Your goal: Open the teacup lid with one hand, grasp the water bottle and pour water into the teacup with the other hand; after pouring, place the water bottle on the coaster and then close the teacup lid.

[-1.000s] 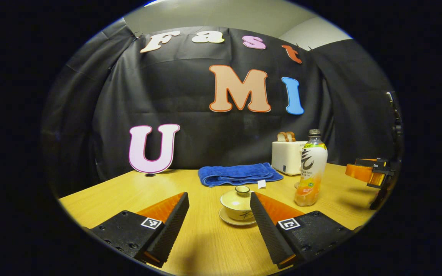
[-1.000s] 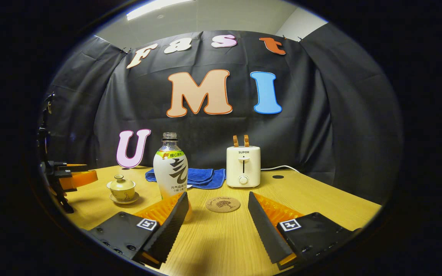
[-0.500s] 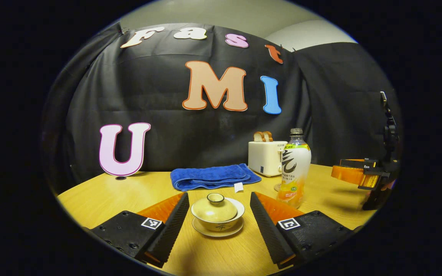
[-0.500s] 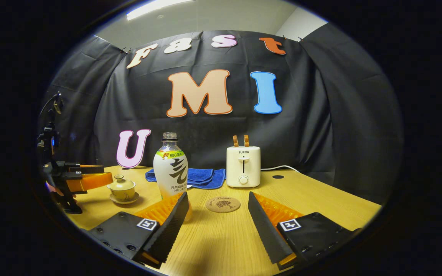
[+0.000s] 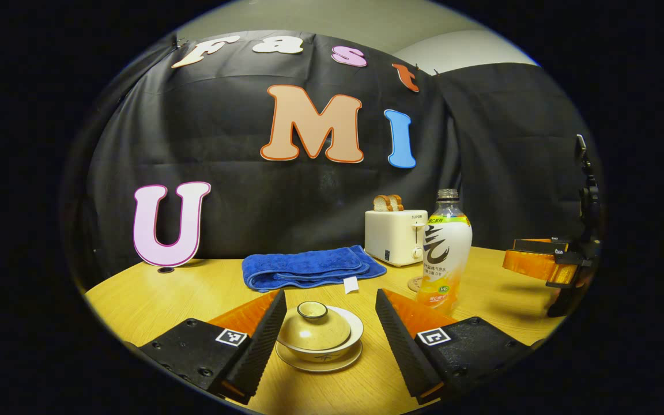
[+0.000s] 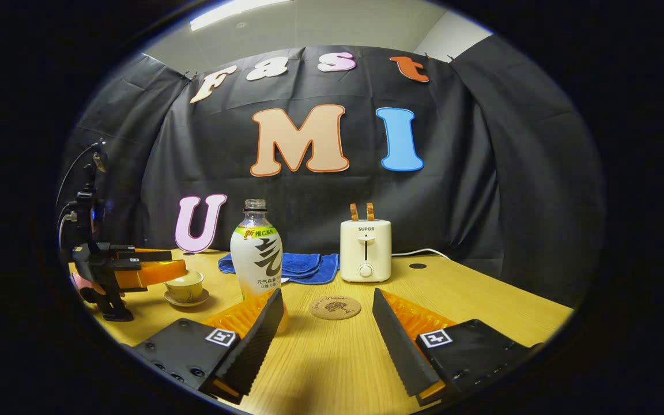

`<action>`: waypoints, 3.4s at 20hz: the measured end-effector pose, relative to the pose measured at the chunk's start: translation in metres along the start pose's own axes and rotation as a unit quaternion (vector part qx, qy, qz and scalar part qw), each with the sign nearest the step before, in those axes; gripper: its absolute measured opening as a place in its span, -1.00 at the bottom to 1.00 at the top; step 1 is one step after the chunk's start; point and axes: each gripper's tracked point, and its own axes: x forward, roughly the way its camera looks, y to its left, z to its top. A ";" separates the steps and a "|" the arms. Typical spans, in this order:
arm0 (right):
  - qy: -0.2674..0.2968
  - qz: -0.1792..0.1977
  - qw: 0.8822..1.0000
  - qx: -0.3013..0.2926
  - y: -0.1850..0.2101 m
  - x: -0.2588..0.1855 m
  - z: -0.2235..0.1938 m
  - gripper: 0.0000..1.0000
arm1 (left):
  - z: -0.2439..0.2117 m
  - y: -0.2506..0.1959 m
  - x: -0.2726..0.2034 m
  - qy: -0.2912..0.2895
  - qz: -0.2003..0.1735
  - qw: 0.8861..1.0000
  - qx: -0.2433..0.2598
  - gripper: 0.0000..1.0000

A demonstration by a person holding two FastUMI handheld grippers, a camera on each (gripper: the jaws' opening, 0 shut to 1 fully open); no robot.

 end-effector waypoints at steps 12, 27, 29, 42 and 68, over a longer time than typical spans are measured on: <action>0.001 0.004 1.000 0.000 0.001 0.000 0.000 0.97 | -0.011 0.007 0.018 0.035 0.013 0.999 0.006 0.13; 0.001 0.004 1.000 0.000 0.002 -0.001 0.000 0.97 | -0.005 0.017 0.016 0.014 0.032 0.999 -0.010 -0.50; 0.001 0.007 1.000 0.000 0.003 -0.001 0.001 0.97 | -0.001 0.019 0.013 0.002 0.036 0.999 -0.015 -0.50; 0.006 0.068 0.998 0.003 0.027 0.004 -0.002 1.00 | 0.002 0.071 -0.039 -0.015 0.119 0.993 -0.004 -0.50; 0.108 0.132 0.985 -0.012 0.112 0.103 -0.044 0.89 | -0.002 0.135 -0.106 -0.011 0.221 0.975 -0.001 -0.51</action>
